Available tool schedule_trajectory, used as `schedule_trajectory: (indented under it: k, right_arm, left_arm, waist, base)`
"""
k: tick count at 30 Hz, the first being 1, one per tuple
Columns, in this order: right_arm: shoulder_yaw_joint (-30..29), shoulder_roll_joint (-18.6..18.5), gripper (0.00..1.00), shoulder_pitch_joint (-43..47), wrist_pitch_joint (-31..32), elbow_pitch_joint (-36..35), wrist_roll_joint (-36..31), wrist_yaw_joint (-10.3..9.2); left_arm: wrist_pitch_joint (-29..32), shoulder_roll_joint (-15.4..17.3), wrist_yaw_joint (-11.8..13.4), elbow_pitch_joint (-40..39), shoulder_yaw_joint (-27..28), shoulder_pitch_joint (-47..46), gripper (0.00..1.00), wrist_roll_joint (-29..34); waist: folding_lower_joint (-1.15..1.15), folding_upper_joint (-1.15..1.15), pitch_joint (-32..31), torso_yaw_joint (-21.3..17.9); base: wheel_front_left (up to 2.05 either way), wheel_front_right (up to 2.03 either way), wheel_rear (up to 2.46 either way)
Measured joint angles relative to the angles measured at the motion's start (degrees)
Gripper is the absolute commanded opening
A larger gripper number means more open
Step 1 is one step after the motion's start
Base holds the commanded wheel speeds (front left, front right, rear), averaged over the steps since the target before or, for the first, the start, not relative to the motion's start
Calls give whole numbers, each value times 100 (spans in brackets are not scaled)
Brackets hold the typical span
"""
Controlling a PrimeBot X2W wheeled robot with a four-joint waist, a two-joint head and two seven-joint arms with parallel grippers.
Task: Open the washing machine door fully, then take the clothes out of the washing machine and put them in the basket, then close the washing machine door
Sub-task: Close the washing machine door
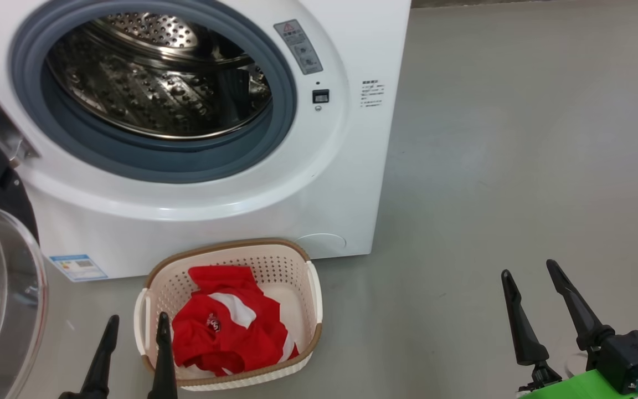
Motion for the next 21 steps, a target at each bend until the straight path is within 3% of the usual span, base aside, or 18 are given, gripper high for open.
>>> schedule_trajectory:
  k: [21]
  right_arm:
    - [84,-1,100,-4,1,-91,-18,0]
  left_arm:
    - [-7,-23,182,-342,1,-4,100,32]
  waist:
    - [0,0,-80,882]
  base:
    - [0,0,0]
